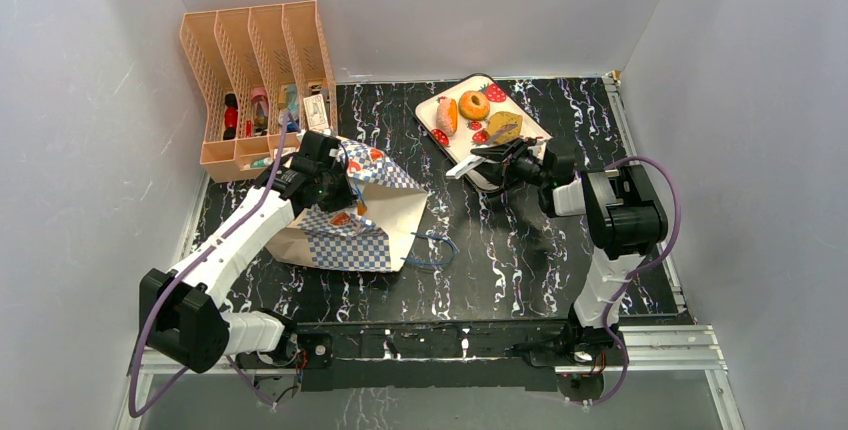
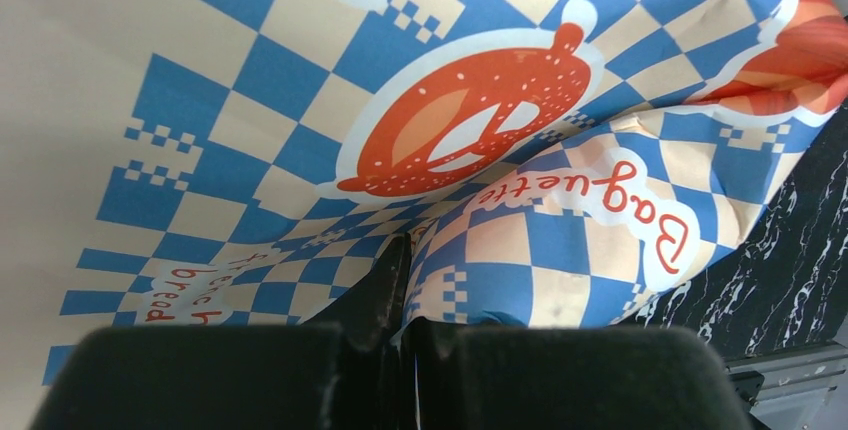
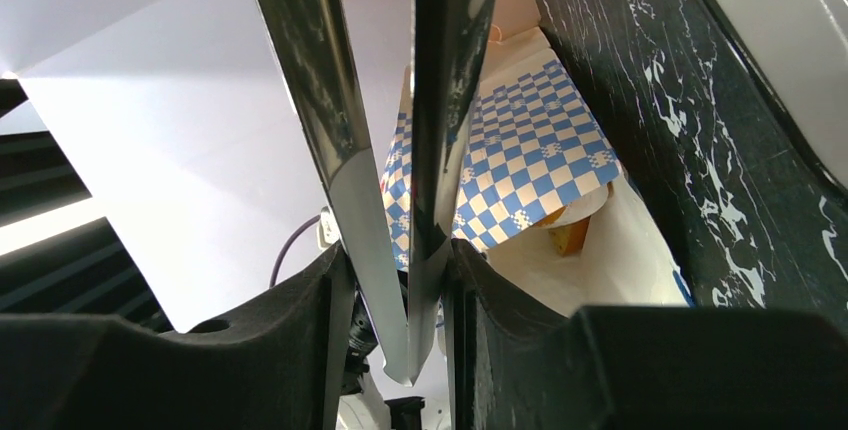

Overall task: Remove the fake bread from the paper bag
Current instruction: Place the fake bread in the container.

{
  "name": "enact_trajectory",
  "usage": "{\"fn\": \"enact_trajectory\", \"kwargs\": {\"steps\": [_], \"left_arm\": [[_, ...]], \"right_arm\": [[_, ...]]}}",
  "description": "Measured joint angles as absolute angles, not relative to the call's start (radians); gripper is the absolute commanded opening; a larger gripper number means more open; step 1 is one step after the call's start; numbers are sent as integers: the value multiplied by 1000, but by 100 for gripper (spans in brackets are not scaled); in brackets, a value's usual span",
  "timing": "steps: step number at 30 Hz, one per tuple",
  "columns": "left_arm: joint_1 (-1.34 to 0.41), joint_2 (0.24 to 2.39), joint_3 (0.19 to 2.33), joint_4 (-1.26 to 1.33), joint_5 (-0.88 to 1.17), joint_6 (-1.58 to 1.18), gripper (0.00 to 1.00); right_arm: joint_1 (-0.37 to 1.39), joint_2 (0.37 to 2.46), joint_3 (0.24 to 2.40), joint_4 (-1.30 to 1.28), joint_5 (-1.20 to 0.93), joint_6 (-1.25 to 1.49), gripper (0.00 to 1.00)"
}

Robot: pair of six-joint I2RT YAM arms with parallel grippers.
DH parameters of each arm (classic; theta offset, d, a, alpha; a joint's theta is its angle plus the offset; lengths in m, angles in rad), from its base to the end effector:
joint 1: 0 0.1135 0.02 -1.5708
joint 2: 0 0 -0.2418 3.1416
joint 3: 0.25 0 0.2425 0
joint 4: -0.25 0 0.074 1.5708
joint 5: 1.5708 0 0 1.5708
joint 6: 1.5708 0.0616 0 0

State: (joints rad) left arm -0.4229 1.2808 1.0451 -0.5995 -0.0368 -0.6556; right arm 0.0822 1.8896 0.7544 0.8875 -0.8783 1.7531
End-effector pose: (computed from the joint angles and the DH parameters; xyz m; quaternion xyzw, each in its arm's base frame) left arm 0.2602 -0.1146 0.2482 -0.1149 0.9259 -0.1699 0.3173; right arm 0.3541 0.0767 0.1276 0.3544 0.6728 0.6455 0.0715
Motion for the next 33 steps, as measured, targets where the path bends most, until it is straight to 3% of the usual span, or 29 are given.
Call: {"fn": "enact_trajectory", "kwargs": {"steps": [8,14,23,33], "left_arm": [[-423,1275,1045,-600,-42,-667,0],[-423,1275,1045,-600,-46,-676,0],[-423,1275,1046,-607,-49,-682,0],[-423,1275,1048,-610,-47,-682,0]], "right_arm": [[75,1888,738,866,-910,1735,31],[73,1804,735,705,-922,1625,31],[72,1604,739,325,-923,1312,28],[130,1518,831,-167,-839,933,26]]}}
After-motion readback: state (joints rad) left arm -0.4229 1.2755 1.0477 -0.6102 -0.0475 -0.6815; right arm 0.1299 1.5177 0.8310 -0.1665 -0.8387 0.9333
